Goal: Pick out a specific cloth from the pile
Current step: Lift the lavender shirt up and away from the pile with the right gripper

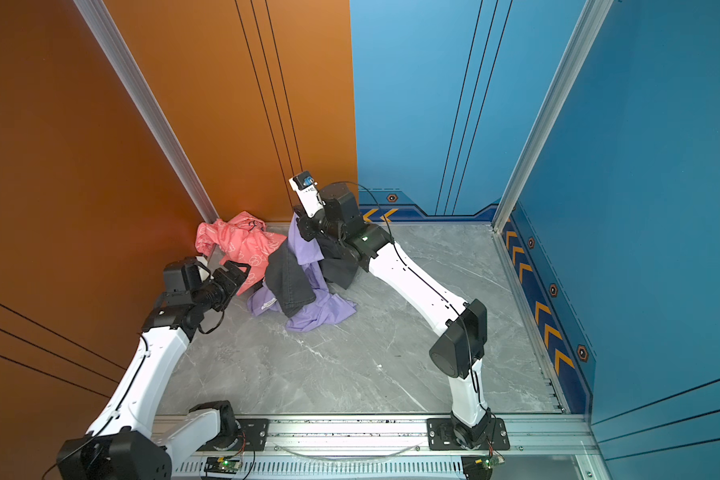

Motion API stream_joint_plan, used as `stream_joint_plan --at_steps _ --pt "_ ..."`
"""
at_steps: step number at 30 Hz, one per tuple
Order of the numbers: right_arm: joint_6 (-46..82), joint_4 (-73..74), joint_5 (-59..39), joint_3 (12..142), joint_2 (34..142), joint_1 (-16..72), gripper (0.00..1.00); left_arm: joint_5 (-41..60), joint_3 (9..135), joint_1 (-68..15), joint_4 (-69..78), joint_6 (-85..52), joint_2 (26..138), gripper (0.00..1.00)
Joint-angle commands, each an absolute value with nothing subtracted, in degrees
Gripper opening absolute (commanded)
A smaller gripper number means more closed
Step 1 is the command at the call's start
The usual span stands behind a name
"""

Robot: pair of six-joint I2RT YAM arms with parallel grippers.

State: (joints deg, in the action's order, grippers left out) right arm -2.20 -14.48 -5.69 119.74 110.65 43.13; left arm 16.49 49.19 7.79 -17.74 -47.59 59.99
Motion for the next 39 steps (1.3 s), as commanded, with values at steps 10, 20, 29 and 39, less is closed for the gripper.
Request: stream_joint_plan --at_steps 10,20,29,39 --pt "-8.56 -25.07 -4.22 118.57 104.15 38.41 0.0 15.51 50.26 6.51 -15.84 -47.68 62.0 0.93" --pt "-12.73 -43.82 -5.58 114.48 105.97 39.78 0.0 15.86 52.29 5.14 -14.78 -47.22 65.46 0.93" --pt "-15.55 -47.81 9.02 116.66 105.79 42.05 0.0 16.7 54.16 4.11 -14.0 -46.67 68.61 0.93" --pt "-13.44 -47.03 18.85 127.39 105.15 40.61 0.0 17.04 54.23 3.43 -13.03 -46.75 69.48 0.93"
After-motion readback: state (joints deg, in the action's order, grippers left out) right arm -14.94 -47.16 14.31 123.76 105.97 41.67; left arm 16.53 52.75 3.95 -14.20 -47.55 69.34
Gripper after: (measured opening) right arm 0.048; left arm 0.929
